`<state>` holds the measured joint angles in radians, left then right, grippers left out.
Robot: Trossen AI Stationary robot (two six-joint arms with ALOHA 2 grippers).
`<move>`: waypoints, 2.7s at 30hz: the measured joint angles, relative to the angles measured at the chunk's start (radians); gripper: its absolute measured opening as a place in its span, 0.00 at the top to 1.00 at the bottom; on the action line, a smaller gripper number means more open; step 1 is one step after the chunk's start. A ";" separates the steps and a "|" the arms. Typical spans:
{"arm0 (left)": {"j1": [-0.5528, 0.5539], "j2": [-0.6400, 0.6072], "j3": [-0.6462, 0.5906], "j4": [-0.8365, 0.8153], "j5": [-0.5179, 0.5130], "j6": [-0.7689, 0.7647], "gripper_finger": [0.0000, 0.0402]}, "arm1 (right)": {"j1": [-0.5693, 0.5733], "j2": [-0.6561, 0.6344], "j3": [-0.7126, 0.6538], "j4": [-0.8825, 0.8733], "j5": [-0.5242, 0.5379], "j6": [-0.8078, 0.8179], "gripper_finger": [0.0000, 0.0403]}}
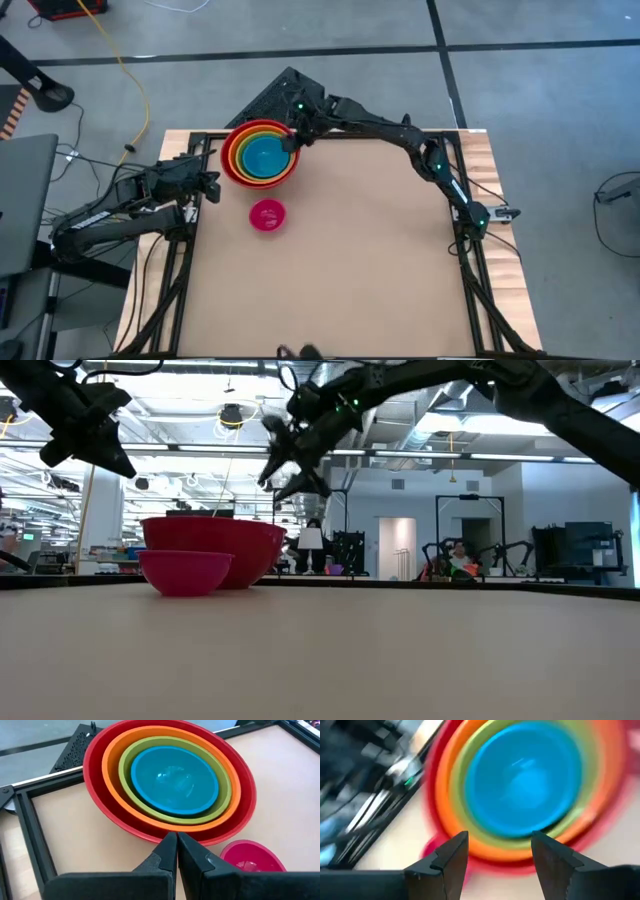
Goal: Nest bowls inside each other
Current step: Stack the pink bowl on top of the blue bowl
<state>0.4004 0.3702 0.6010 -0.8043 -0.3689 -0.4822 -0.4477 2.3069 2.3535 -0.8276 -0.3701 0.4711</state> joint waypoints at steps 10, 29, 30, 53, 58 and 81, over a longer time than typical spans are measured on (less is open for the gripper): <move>0.000 0.000 0.000 0.014 0.088 0.023 1.00 | 0.239 -0.022 0.000 -0.219 0.067 -0.077 0.47; -0.001 0.000 0.000 0.062 0.311 0.111 1.00 | 0.367 0.137 -0.021 -0.068 0.426 0.213 0.49; -0.001 0.000 0.000 0.060 0.312 0.112 1.00 | 0.367 0.152 -0.022 -0.070 0.426 0.213 0.49; -0.002 0.000 0.000 0.054 0.271 0.095 1.00 | 0.387 0.212 -0.021 0.005 0.397 0.226 0.96; -0.002 0.000 0.000 0.053 0.264 0.094 1.00 | 0.399 0.210 0.001 -0.001 0.312 0.205 0.95; -0.002 0.000 0.000 0.054 0.230 0.087 1.00 | 0.287 0.001 0.003 0.124 0.290 0.093 0.99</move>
<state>0.3985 0.3702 0.6010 -0.7503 -0.1390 -0.3950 -0.1607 2.3081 2.3562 -0.7032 -0.0801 0.5643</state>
